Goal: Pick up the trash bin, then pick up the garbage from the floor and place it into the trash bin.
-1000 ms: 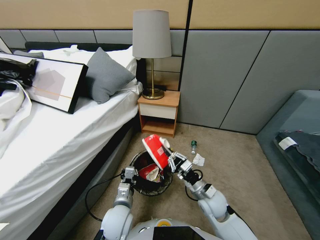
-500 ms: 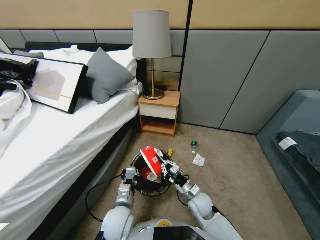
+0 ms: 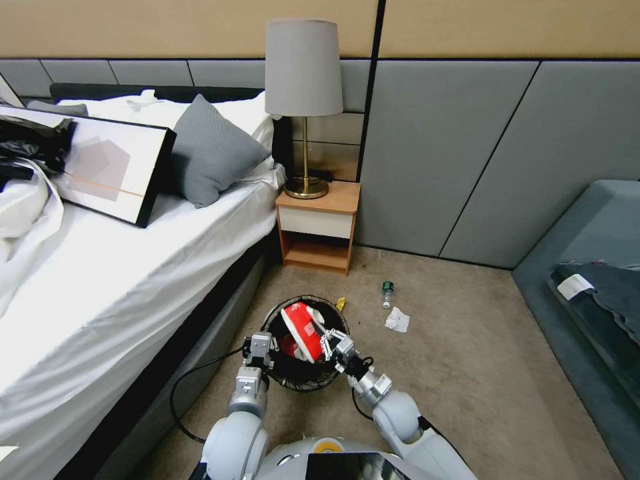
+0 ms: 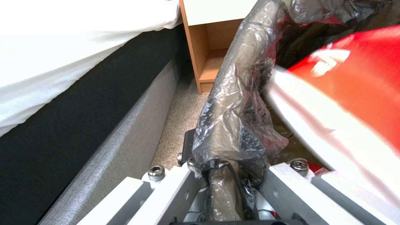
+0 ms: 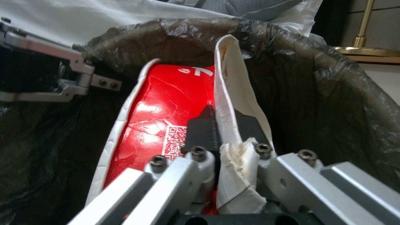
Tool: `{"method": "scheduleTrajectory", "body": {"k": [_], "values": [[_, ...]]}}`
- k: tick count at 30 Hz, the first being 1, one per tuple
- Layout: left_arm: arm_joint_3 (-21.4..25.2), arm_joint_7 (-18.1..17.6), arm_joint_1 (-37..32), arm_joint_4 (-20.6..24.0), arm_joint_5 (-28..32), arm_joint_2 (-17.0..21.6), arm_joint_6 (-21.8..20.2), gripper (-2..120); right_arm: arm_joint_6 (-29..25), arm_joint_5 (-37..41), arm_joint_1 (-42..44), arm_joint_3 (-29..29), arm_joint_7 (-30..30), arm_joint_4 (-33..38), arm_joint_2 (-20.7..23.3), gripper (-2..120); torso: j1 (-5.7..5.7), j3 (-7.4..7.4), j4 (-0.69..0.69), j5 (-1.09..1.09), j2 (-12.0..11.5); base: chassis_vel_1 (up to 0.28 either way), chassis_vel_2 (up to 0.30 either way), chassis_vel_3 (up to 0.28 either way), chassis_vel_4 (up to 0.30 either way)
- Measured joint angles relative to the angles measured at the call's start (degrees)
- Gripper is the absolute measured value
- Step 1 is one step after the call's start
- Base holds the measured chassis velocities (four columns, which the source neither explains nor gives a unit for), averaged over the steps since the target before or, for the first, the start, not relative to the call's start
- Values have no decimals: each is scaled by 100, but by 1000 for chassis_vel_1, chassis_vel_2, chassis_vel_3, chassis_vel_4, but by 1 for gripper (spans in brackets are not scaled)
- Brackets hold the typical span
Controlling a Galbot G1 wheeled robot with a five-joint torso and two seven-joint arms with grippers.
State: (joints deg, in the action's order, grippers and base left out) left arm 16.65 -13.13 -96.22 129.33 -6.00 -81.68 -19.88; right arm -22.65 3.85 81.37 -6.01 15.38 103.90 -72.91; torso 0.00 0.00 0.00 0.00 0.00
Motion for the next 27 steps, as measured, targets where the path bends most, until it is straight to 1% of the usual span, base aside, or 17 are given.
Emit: {"method": "scheduleTrajectory", "body": {"k": [2, 3, 4, 6, 7, 8, 10, 11, 12, 13, 14, 16, 17, 20, 22, 23, 27], "values": [[2, 0, 7, -2, 5, 0, 0, 2, 0, -8, 10, 6, -12, 0, 3, 21, 0, 0, 0, 0, 0, 0, 0, 0, 0], [2, 0, 7, -2, 5, 0, 0, 2, 0, -8, 10, 6, -12, 0, 3, 21, 0, 0, 0, 0, 0, 0, 0, 0, 0], [3, 0, 22, -9, 9, 0, 0, 2, 0, -18, 18, 9, -18, 0, 6, 29, 0, 0, 0, 0, 0, 0, 0, 0, 0], [3, -1, 35, -16, 11, 0, 0, 2, 0, -24, 21, 8, -23, 1, 7, 35, 0, 0, 0, 0, 0, 0, 0, 0, 0], [3, -1, 35, -16, 11, 0, 0, 2, 0, -24, 21, 8, -23, 1, 7, 35, 0, 0, 0, 0, 0, 0, 0, 0, 0], [2, -1, 41, -25, 15, 0, 0, 2, -2, -31, 29, 6, -33, 4, 7, 44, 0, 0, 0, 0, 0, 0, 0, 0, 0], [2, -1, 44, -32, 16, -1, 0, 2, -2, -38, 35, 5, -42, 4, 6, 47, 0, 0, 0, 0, 0, 0, 0, 0, 0], [1, -1, 47, -44, 16, -2, 0, 2, -4, -51, 48, 5, -50, 6, 2, 54, 0, 0, 0, 0, 0, 0, 0, 0, 0], [1, -1, 47, -45, 16, -2, 0, 2, -4, -56, 54, 5, -53, 7, 2, 58, 0, 0, 0, 0, 0, 0, 0, 0, 0], [0, -1, 48, -46, 16, -2, 0, 2, -6, -67, 70, 5, -55, 17, 5, 66, 0, 0, 0, 0, 0, 0, 0, 0, 0], [0, -1, 48, -46, 16, -2, 0, 2, -6, -67, 70, 5, -55, 17, 5, 66, 0, 0, 0, 0, 0, 0, 0, 0, 0], [-2, -1, 48, -46, 16, 5, -1, 2, -6, -73, 83, 5, -56, 41, 27, 75, 0, 0, 0, 0, 0, 0, 0, 0, 0], [-2, -1, 48, -46, 16, 5, -1, 2, -6, -73, 83, 5, -56, 41, 27, 75, 0, 0, 0, 0, 0, 0, 0, 0, 0], [-5, -1, 48, -40, 17, 10, -4, 2, -4, -76, 104, -14, -61, 104, 85, 91, 0, 0, 0, 0, 0, 0, 0, 0, 0], [-7, -1, 48, -39, 17, 10, -4, 2, -2, -76, 105, -17, -62, 113, 92, 92, 0, 0, 0, 0, 0, 0, 0, 0, 0], [-14, 0, 48, -37, 17, 11, -7, 2, 1, -76, 112, -30, -63, 138, 106, 99, 0, 0, 0, 0, 0, 0, 0, 0, 0], [-14, 2, 48, -34, 18, 21, -11, 2, 2, -78, 132, -37, -75, 198, 124, 100, 0, 0, 0, 0, 0, 0, 0, 0, 0]]}}
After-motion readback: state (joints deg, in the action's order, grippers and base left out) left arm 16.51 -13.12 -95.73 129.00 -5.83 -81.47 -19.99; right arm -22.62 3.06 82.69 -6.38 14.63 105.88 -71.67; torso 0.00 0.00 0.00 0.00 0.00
